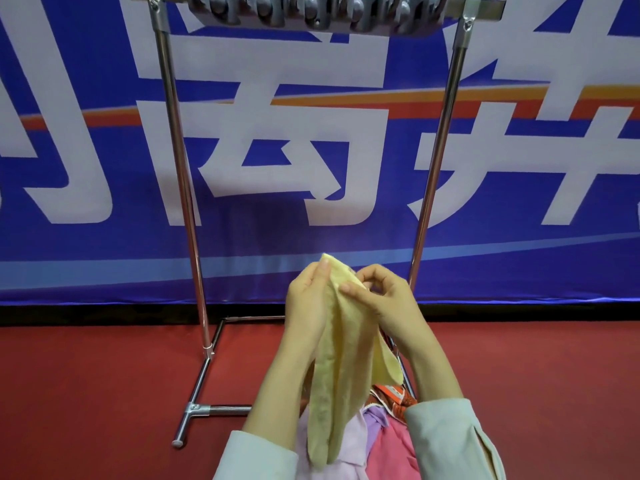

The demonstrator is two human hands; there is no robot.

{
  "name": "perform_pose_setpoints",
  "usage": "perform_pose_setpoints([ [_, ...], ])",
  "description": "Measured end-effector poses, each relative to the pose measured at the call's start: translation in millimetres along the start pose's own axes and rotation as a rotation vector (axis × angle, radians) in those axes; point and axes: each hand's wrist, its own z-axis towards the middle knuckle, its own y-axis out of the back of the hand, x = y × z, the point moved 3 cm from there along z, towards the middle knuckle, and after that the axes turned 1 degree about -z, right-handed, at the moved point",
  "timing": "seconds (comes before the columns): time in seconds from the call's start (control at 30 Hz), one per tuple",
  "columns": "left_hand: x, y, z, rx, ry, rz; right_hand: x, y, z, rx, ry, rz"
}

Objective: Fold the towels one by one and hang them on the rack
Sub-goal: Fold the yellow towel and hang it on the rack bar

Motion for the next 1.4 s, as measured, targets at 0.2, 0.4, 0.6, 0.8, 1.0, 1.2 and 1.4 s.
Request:
perform_pose_setpoints([
  [0.2, 5.4, 20.7, 20.1, -0.201, -0.084, 0.031, -16.4, 25.1, 9.8, -0.032, -0.091, -0.222],
  [0.4, 13.3, 51.0, 33.2, -0.224, -0.112, 0.184, -24.7, 45.0, 14.6, -0.008, -0.140, -0.318],
  [0.6, -0.1, 85.7, 36.5, -0.368, -0.164, 0.195, -21.1, 57.9, 10.0, 0.124, -0.186, -0.347],
  [0.8, -11.0, 106.6, 32.3, -0.455, -0.192, 0.268, -28.7, 65.7, 1.8, 0.180, -0.289, -0.519],
  [1.0, -16.5, 110.7, 26.4, -0.436, -0.233, 0.314, -27.5, 75.5, 2.1, 0.162, -0.306, -0.867],
  [1.2, -13.6, 107.6, 24.3, -0.414, -0.238, 0.381, -35.1, 79.5, 6.5, -0.053, -0.207, -0.896],
  [1.4, -15.4, 100.7, 18.4, -0.394, -0.280, 0.418, -32.8, 84.3, 10.1, -0.304, -0.204, -0.872],
])
